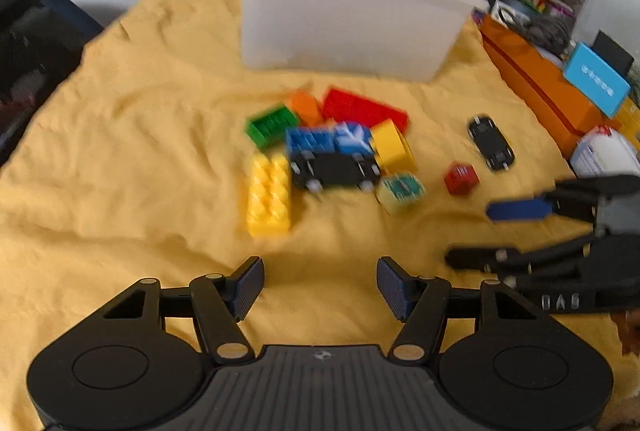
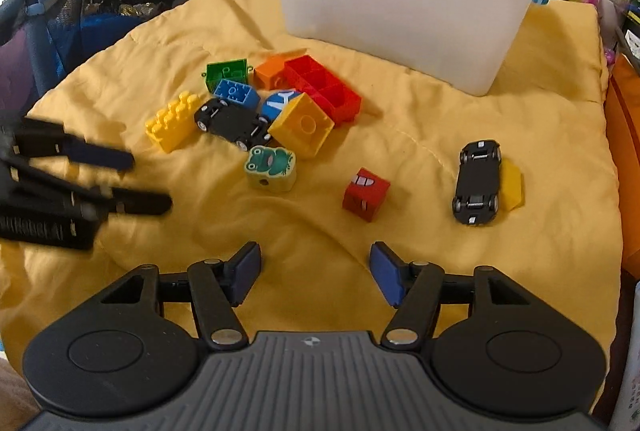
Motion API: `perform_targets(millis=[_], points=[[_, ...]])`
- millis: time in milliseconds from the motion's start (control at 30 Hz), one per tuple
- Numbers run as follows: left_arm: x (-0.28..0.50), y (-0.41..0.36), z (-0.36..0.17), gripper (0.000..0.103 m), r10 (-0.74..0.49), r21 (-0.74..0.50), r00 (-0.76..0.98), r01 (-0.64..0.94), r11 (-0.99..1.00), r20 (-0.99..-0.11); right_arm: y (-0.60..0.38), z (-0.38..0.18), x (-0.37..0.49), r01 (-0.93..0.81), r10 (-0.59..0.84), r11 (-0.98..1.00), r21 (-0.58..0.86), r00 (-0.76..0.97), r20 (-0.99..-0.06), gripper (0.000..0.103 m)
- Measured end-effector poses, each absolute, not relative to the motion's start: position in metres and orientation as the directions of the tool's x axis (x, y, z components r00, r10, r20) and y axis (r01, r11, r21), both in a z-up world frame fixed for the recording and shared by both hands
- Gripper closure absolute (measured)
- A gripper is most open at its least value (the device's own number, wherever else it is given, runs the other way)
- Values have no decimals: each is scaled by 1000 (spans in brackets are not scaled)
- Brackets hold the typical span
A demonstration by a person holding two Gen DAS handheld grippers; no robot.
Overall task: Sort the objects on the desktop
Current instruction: 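Grasp the long yellow brick with the left tool, then grasp the black car with the right tool while the left grasps the white-green race car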
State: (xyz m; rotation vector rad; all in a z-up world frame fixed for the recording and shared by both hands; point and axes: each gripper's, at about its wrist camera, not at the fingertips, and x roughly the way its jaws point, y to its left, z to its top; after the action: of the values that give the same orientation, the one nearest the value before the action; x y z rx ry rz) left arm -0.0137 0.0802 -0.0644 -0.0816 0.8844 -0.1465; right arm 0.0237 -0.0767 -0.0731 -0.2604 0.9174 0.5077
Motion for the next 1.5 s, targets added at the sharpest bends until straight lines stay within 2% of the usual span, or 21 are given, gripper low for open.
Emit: perform_targets(millis=[100,133,233,267,367,467,533,600,667,700,767,833,933,1133,1300,1400,1467,1500], points=[[-1,83,-56,38,-125,-70,664,108,992,-737,-76,-72,23,-520,302,854,-9,509,-806,40],[5,83,-55,41,-106,-44,671,109,993,-734,-76,-71,22,-518,300,855,-10,511,-805,40],[25,88,-64,56,-87,-26,653,103,994,-752,-77,-70,21,-513,293,858,-16,517,-804,40],[29,92,-67,67,-93,-40,641,96,995,-762,-77,-69,21,-511,290,859,-22,523,-801,40],[31,101,-68,76,-131,-100,627,84,991,-768,-84,-58,20,-481,274,875,-58,589,-760,42],[20,104,-66,76,-149,-111,620,99,989,-770,-97,-46,27,-399,225,912,-93,678,-700,42],[10,108,-65,76,-160,-131,605,93,987,-780,-110,-43,39,-328,192,942,-71,700,-688,47],[-2,111,-65,76,-138,-115,605,77,990,-784,-121,-48,54,-261,158,965,-36,684,-712,60],[-9,114,-67,76,-113,-89,603,70,994,-790,-134,-57,72,-193,168,980,55,642,-748,66],[-11,116,-67,75,-118,-95,603,70,993,-789,-139,-62,78,-162,167,983,83,626,-762,66],[-13,116,-60,63,-110,-84,615,71,994,-780,-145,-71,87,-131,173,984,117,599,-782,67],[-17,111,-47,61,-105,-44,668,107,993,-737,-147,-76,89,-133,189,982,137,595,-781,69],[-17,92,-28,55,-148,63,735,251,966,-661,-144,-71,83,-174,190,979,105,605,-773,70],[13,42,-48,55,-199,301,674,548,780,-711,-133,-47,54,-303,165,952,-41,624,-764,70],[23,18,-76,56,-152,502,667,672,544,-729,-140,-45,34,-356,148,931,-75,557,-817,70],[32,19,-78,62,-188,494,643,715,494,-742,-146,-48,22,-358,152,932,-60,534,-832,70],[44,23,-75,69,-208,439,603,737,513,-770,-146,-49,16,-361,157,931,-52,524,-837,70],[51,27,-73,70,-219,400,583,740,541,-782,-146,-50,14,-366,165,929,-44,520,-838,70]])
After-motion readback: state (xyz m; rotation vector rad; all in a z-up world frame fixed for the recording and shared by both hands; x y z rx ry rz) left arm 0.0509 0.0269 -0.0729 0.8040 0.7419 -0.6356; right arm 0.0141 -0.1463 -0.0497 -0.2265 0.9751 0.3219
